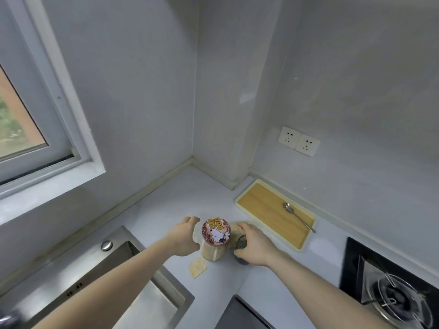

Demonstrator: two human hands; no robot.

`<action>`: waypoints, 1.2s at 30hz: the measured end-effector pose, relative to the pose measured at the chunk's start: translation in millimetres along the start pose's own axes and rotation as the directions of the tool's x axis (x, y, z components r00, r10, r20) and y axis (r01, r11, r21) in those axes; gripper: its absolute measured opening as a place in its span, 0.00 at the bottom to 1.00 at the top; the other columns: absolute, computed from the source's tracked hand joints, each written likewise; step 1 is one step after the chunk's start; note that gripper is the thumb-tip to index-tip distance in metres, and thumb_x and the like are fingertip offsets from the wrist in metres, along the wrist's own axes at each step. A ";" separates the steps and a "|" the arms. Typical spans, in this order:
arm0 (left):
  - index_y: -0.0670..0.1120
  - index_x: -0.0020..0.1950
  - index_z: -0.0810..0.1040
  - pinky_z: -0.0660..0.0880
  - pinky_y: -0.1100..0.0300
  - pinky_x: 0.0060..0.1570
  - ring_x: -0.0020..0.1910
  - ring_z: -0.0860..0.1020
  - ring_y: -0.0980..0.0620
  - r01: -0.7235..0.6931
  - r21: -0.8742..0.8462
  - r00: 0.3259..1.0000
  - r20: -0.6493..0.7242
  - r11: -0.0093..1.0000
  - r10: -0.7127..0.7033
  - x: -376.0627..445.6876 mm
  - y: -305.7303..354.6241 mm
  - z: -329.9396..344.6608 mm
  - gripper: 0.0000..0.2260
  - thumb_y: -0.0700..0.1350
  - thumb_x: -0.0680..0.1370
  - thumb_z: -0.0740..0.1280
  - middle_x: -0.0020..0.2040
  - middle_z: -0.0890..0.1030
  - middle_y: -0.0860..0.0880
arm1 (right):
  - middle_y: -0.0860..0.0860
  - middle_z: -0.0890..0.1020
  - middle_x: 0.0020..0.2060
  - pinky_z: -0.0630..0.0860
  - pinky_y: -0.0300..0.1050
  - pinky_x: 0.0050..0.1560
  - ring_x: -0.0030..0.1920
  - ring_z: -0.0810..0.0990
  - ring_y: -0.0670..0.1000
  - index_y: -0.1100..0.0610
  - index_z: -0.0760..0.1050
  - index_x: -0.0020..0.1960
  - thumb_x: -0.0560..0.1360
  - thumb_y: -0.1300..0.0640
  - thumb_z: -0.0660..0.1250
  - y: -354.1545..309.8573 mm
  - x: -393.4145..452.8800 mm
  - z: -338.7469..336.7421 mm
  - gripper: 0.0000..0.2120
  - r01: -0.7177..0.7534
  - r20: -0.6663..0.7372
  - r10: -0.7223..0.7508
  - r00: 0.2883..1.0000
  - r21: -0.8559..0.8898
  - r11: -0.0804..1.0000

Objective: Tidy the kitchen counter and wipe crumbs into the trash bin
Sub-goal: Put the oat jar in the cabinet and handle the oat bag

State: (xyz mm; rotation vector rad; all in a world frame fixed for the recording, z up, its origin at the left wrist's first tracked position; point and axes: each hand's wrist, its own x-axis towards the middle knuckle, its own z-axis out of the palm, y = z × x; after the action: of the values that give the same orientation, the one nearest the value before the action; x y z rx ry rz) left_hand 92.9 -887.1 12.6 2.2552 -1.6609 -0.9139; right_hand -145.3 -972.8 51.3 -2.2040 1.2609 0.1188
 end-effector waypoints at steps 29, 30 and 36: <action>0.55 0.68 0.69 0.75 0.56 0.55 0.56 0.77 0.48 -0.006 -0.152 1.000 0.021 0.988 0.010 70.7 -12.0 43.4 0.43 0.60 0.57 0.83 0.59 0.81 0.54 | 0.49 0.80 0.60 0.78 0.49 0.59 0.61 0.78 0.53 0.50 0.66 0.70 0.61 0.45 0.79 8.2 98.4 40.9 0.42 0.042 0.083 -0.035 0.996 -0.081 0.996; 0.55 0.68 0.69 0.75 0.56 0.55 0.56 0.77 0.49 -0.014 -0.159 1.000 0.014 0.987 0.016 68.7 -12.1 42.5 0.43 0.60 0.57 0.83 0.59 0.81 0.55 | 0.48 0.81 0.60 0.78 0.49 0.59 0.61 0.78 0.52 0.48 0.67 0.70 0.60 0.44 0.79 9.6 96.2 40.5 0.42 0.050 0.076 -0.045 0.996 -0.052 0.997; 0.58 0.69 0.71 0.73 0.62 0.55 0.53 0.76 0.57 -0.121 -0.203 0.992 -0.051 0.972 0.113 56.3 -0.8 13.5 0.46 0.63 0.54 0.81 0.56 0.80 0.62 | 0.41 0.81 0.58 0.79 0.46 0.57 0.58 0.80 0.45 0.42 0.69 0.68 0.54 0.39 0.79 9.1 77.7 14.0 0.44 0.113 0.017 -0.115 0.993 0.095 0.989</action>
State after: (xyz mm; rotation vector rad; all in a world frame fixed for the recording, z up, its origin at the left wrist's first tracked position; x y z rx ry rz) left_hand 95.9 -935.6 -18.8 2.0049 -1.5834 -0.9591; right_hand -107.3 -1027.8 8.2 -2.1818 1.1026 0.0382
